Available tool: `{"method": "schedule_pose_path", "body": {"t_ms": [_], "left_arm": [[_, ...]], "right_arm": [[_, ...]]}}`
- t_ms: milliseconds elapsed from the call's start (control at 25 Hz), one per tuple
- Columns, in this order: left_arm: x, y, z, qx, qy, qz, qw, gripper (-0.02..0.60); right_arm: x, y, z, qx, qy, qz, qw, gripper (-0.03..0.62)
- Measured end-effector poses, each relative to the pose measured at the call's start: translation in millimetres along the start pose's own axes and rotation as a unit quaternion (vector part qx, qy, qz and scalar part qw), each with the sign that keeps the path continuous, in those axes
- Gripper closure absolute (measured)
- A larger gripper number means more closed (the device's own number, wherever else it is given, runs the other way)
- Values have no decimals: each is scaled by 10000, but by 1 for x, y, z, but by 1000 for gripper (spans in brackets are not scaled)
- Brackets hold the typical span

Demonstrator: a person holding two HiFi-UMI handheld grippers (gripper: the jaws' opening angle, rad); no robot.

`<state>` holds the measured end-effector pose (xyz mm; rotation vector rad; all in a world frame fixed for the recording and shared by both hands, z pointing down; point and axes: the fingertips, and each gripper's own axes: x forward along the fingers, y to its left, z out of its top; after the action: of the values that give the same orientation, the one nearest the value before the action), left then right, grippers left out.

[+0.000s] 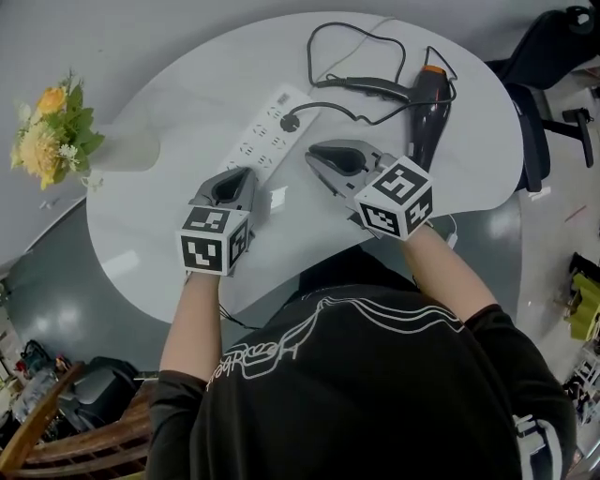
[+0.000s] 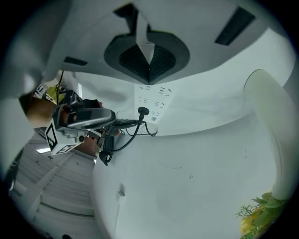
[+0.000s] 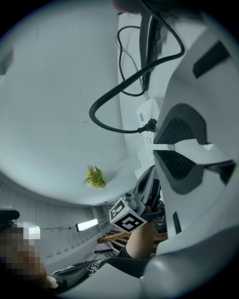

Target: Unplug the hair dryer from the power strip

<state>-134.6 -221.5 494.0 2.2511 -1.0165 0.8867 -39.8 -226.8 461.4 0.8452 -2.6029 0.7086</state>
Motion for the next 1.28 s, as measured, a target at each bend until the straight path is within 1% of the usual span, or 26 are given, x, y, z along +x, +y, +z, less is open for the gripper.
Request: {"method": "schedule_pose_path", "body": {"t_ms": [200,240,280,320,440,560,720,840,960,1080,1200,1280], "left_arm": [[7,1,-13,164,255,-12,9995,580],[7,1,-13,185,251,-18,9995,580],[7,1,-14,184,240,-27,9995,580],[8,1,-14,167,232,-41,9996,580],[8,1,-14,-4,247,-152,9996,580],[8,3,-14,-226,323,-284,9988,580],[9,2,-14,-167,432,-274,9985,580],[10,3,-15,-177,557,-282,9979,580],[11,3,-15,-72,704,-230,9972,580],[11,2,-17,34,902,-198,9957,580],[12,1,-17,121,1005,-212,9946,580],[13,1,-17,147,1033,-228,9943,580]], "right_arm": [[17,-11,6,-23,-85,-71,9999,589],[20,-13,6,-26,-86,-84,9999,577],[22,-14,6,-33,-78,-105,9999,541],[24,-17,6,-40,-71,-139,9999,513],[29,-26,9,-49,-118,-304,9995,513],[35,-33,13,-145,-178,-434,9988,496],[46,-38,17,-480,-176,-602,9969,470],[56,-43,17,-844,-98,-813,9931,474],[65,-49,14,-1240,96,-1050,9867,484],[71,-46,10,-1563,233,-1125,9810,493],[73,-44,10,-1755,230,-1193,9770,500],[73,-45,10,-1725,239,-1180,9776,502]]}}
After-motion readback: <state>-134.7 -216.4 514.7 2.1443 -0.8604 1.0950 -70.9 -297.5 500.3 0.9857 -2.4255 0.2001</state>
